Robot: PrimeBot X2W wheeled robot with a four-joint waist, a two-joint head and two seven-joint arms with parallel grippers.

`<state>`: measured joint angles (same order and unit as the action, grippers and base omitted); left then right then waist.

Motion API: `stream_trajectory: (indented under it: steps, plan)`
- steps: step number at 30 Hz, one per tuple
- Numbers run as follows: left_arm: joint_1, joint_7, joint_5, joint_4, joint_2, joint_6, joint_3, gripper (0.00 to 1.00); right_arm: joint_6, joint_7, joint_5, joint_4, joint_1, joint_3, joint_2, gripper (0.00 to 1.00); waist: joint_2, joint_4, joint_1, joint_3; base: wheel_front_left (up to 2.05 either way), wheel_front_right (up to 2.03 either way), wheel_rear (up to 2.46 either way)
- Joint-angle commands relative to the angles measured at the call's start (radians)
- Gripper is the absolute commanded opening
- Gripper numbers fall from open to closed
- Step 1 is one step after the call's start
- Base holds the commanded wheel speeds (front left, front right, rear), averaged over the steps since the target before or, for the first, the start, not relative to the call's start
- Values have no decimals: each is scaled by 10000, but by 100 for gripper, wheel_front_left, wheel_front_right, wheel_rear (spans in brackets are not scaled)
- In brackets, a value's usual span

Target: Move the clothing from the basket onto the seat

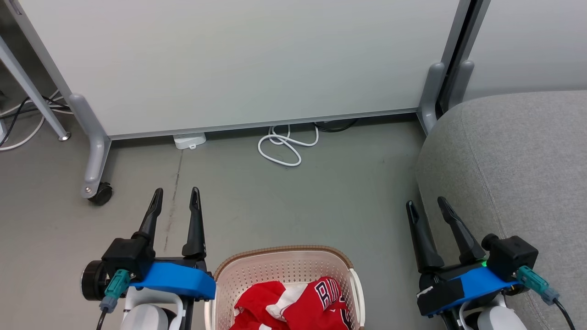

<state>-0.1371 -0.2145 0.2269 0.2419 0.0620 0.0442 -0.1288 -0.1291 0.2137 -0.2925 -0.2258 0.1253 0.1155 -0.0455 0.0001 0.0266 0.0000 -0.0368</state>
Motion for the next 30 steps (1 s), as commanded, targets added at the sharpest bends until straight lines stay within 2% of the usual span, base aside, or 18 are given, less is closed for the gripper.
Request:
stream_trajectory:
  steps: [1, 19, 30]
  plan:
    - [-191, -97, -273, -22, 56, -40, -37, 100, -23, 114, 256, 18, 205, 42, -61, 100, -1, 14, 0, -12, 0, 0, 0]
    - [-294, -448, -1645, 17, 33, -86, -220, 100, -26, 458, 1557, -92, 318, 268, -71, 100, -1, 86, 0, -136, 0, 0, 0]
    - [-327, -522, -1988, 59, 11, -48, -242, 100, -26, 533, 1825, -158, 314, 314, -73, 100, -1, 117, 0, -143, 0, 0, 0]
